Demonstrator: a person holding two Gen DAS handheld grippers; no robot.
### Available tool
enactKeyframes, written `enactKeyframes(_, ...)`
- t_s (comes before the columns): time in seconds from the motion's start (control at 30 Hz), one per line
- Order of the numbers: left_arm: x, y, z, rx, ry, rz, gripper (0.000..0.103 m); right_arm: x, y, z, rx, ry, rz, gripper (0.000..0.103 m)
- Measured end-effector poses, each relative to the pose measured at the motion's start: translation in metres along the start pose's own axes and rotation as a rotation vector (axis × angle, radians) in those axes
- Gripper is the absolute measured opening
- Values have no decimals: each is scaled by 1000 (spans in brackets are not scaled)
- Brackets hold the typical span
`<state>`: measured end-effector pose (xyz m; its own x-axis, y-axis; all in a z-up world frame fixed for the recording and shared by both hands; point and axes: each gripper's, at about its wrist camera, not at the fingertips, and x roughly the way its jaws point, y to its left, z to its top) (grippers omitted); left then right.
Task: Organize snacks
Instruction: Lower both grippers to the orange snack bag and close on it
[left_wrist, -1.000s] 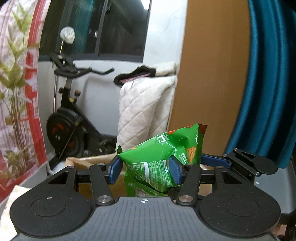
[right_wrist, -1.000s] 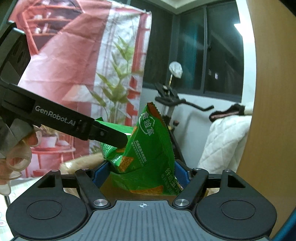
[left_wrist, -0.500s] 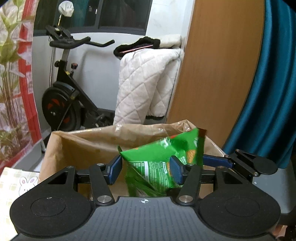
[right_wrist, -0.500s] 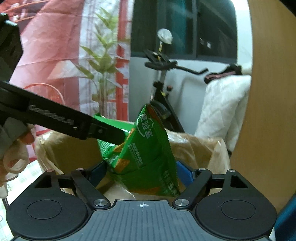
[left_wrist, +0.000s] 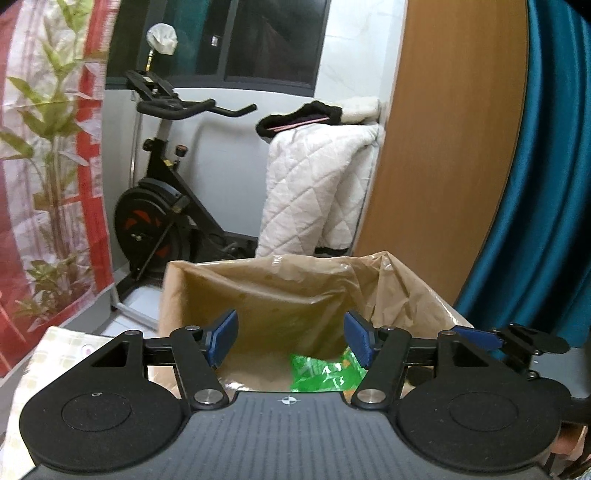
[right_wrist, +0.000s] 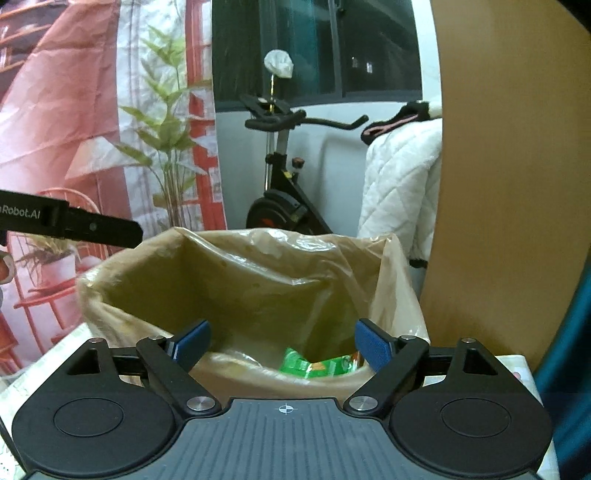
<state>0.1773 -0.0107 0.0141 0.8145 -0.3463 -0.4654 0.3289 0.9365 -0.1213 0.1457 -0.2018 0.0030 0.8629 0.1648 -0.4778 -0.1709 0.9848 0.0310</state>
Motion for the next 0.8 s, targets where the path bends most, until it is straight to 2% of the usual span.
enactKeyframes(0.3, -35, 10, -8, -72, -23, -2, 66, -35, 28, -9, -37, -54, 41, 83)
enactKeyframes(0.47, -46, 14, -25, -90, -21, -6, 66, -42, 40, -18, -38, -37, 81, 83)
enactKeyframes(0.63, -47, 18, -58, -88, 32, -9, 65, -40, 57, -43, -48, 30, 125, 80)
enactKeyframes(0.8, -40, 23, -97, -95, 121, -33, 64, -36, 73, -76, -53, 136, 176, 65)
